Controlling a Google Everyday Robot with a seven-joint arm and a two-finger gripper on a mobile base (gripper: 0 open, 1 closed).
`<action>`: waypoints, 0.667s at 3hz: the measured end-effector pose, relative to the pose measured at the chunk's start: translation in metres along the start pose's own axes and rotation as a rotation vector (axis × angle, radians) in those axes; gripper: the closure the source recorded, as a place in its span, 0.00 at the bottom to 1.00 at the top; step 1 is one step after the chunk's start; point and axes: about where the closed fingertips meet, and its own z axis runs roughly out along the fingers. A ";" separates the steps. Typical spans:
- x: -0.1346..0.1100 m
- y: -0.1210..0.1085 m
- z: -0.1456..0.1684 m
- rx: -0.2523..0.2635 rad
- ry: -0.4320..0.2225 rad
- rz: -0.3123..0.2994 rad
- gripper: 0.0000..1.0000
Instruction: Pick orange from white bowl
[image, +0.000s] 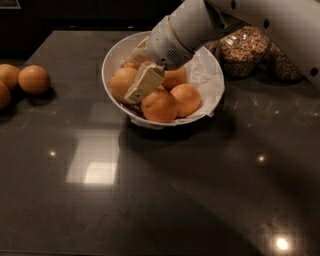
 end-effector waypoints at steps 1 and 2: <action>0.002 0.000 0.011 -0.018 0.008 0.004 0.30; 0.002 -0.004 0.019 -0.024 0.013 -0.004 0.32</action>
Offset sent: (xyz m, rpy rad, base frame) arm 0.0141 0.0157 -0.0185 -0.0244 0.0103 0.0203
